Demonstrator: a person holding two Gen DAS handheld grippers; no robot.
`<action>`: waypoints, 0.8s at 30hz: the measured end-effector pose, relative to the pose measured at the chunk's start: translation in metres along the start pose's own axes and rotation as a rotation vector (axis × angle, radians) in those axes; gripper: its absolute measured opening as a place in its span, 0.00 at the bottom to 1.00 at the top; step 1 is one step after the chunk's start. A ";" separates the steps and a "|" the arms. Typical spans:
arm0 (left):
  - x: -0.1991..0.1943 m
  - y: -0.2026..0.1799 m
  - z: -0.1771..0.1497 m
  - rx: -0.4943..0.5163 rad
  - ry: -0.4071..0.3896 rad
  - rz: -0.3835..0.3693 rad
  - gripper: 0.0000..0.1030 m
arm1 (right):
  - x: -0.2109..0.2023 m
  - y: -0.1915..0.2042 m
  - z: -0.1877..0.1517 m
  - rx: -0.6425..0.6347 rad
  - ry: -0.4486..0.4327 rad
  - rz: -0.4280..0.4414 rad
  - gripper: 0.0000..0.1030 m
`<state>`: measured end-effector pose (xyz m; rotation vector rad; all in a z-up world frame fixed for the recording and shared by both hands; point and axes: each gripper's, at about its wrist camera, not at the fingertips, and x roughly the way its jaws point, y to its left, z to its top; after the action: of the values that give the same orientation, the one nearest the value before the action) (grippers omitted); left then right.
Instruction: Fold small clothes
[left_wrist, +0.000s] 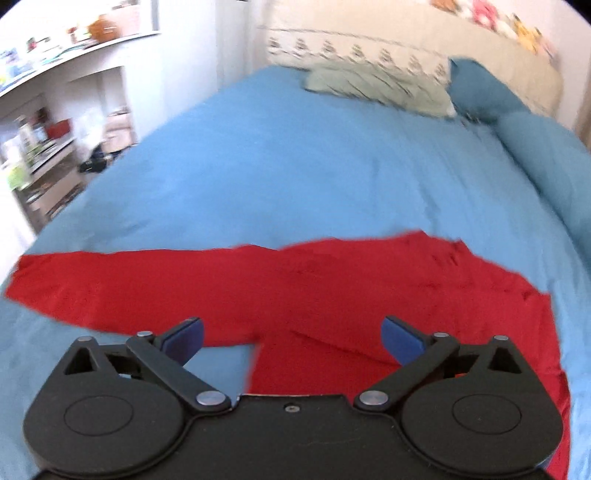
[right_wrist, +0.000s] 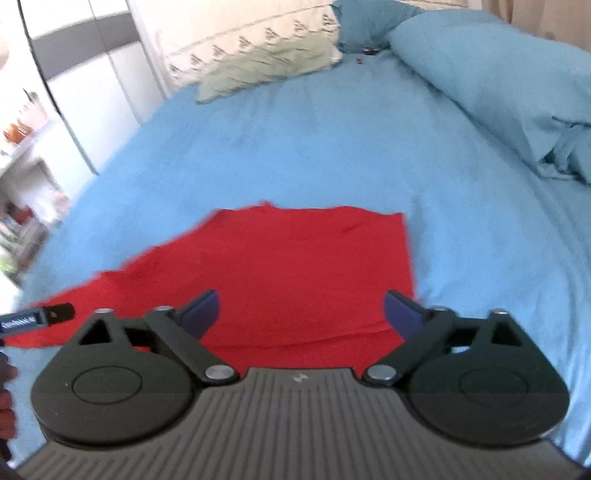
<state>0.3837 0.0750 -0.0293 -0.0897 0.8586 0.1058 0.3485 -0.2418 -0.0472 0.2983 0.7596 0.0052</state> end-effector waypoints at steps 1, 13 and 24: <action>-0.005 0.014 0.002 -0.022 -0.001 0.009 1.00 | -0.009 0.007 0.000 0.024 0.002 0.032 1.00; 0.012 0.198 0.004 -0.298 0.032 0.098 1.00 | -0.020 0.158 -0.046 -0.080 0.030 -0.025 1.00; 0.084 0.322 -0.012 -0.499 0.072 0.141 0.71 | 0.059 0.241 -0.087 -0.020 0.127 -0.050 1.00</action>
<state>0.3881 0.3980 -0.1126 -0.5034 0.8945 0.4505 0.3570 0.0188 -0.0826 0.2620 0.8926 -0.0155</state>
